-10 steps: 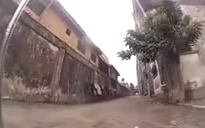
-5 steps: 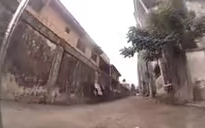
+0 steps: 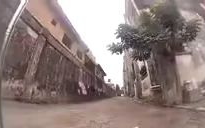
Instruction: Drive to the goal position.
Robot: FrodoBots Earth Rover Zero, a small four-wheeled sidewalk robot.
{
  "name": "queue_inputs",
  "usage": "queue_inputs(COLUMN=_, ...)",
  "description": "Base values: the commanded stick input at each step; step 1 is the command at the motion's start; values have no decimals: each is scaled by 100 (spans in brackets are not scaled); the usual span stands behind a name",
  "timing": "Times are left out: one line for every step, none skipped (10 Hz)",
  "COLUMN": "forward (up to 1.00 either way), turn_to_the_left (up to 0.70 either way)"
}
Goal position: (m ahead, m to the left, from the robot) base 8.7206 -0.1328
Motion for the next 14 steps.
queue_inputs(forward=84, turn_to_the_left=-34)
queue_inputs(forward=84, turn_to_the_left=-34)
queue_inputs(forward=84, turn_to_the_left=-34)
queue_inputs(forward=84, turn_to_the_left=-23)
queue_inputs(forward=84, turn_to_the_left=-3)
queue_inputs(forward=84, turn_to_the_left=3)
queue_inputs(forward=84, turn_to_the_left=3)
queue_inputs(forward=84, turn_to_the_left=3)
queue_inputs(forward=84, turn_to_the_left=3)
queue_inputs(forward=84, turn_to_the_left=3)
queue_inputs(forward=84, turn_to_the_left=3)
queue_inputs(forward=75, turn_to_the_left=23)
queue_inputs(forward=74, turn_to_the_left=30)
queue_inputs(forward=74, turn_to_the_left=30)
